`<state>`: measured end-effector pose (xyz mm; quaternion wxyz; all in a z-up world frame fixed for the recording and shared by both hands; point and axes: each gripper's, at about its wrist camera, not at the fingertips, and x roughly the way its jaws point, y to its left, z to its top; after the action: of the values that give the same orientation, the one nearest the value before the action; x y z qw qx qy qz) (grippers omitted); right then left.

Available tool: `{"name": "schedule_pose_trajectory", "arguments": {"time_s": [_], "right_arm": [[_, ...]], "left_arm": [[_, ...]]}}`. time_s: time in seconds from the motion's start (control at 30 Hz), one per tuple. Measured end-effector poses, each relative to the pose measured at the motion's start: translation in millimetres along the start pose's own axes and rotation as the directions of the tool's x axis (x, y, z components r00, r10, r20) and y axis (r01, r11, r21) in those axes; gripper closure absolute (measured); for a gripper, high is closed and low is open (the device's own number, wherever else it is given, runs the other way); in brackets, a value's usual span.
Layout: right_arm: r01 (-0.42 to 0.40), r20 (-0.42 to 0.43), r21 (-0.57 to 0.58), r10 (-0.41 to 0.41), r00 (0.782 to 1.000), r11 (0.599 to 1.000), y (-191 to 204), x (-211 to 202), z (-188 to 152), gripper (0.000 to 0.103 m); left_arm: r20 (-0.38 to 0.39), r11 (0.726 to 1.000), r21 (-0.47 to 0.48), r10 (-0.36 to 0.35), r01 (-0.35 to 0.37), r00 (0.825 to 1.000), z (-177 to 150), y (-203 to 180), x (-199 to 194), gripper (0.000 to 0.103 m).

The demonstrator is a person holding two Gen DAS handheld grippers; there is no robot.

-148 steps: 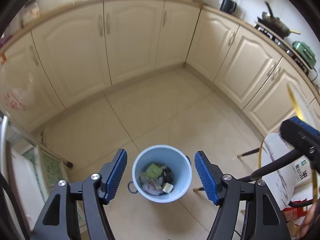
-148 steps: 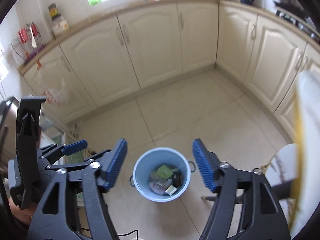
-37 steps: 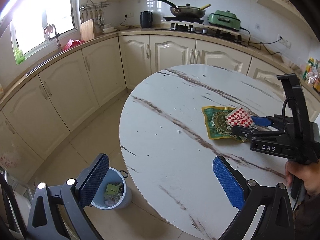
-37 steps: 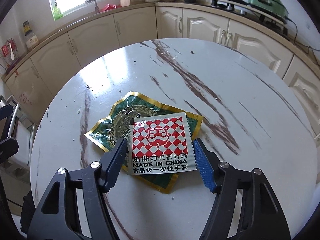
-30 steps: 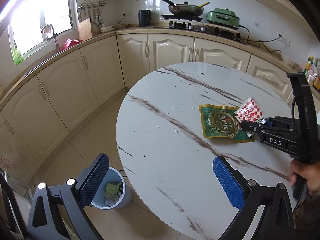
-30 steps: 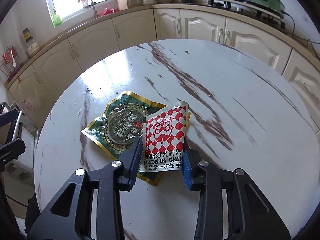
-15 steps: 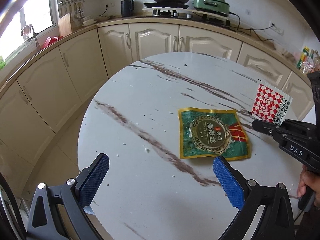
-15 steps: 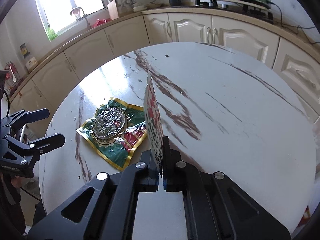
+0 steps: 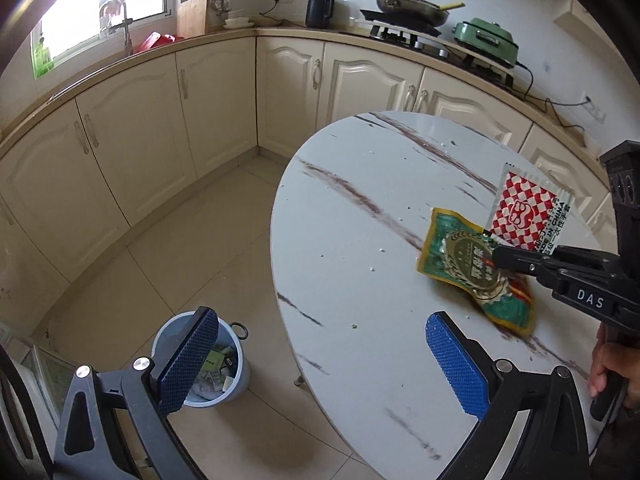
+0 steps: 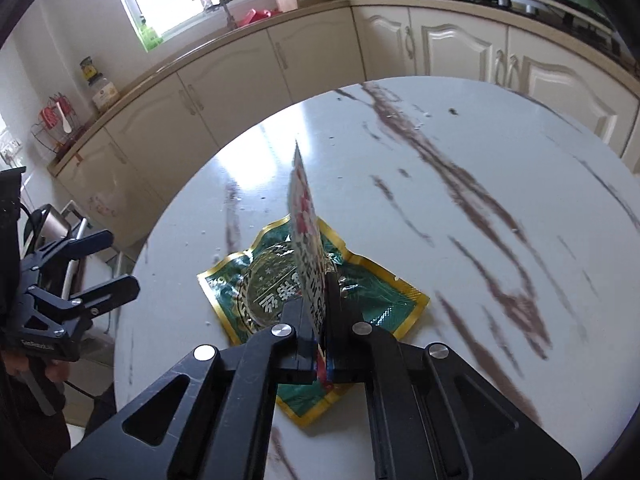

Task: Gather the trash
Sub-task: 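Grasp the green-gold printed bag with the left gripper while the right gripper holds the checkered packet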

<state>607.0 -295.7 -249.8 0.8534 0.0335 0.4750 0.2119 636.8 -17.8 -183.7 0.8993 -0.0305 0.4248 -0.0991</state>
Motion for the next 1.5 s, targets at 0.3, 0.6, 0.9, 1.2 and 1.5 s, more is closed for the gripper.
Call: {"name": "schedule_pose_trajectory", "arguments": {"time_s": [0.3, 0.6, 0.9, 1.2, 1.5], "right_arm": [[-0.150, -0.038, -0.070, 0.148, 0.988, 0.986, 67.2, 33.7, 4.3, 0.100], [0.058, 0.007, -0.034, -0.058, 0.998, 0.998, 43.1, 35.0, 29.8, 0.100], [-0.076, -0.025, -0.053, 0.074, 0.997, 0.996, 59.5, 54.7, 32.7, 0.099], [-0.235, -0.035, 0.004, 0.235, 0.971, 0.972, 82.4, 68.6, 22.7, 0.099], [-0.268, -0.027, 0.028, 0.269, 0.963, 0.963, 95.5, 70.8, 10.5, 0.099]], "left_arm": [[-0.006, 0.998, -0.058, -0.032, 0.032, 0.999, -7.0, 45.0, -0.8, 0.001], [-0.015, 0.995, -0.051, -0.089, 0.088, 0.996, 6.4, 57.2, 13.2, 0.001], [-0.021, 0.991, -0.047, -0.129, 0.128, 0.991, 11.5, 71.0, 25.0, 0.001], [-0.030, 0.971, -0.115, -0.216, 0.211, 0.976, -6.0, 95.5, 17.7, 0.001], [-0.022, 0.940, -0.112, -0.328, 0.323, 0.945, -17.1, 112.0, -3.6, 0.045]]}}
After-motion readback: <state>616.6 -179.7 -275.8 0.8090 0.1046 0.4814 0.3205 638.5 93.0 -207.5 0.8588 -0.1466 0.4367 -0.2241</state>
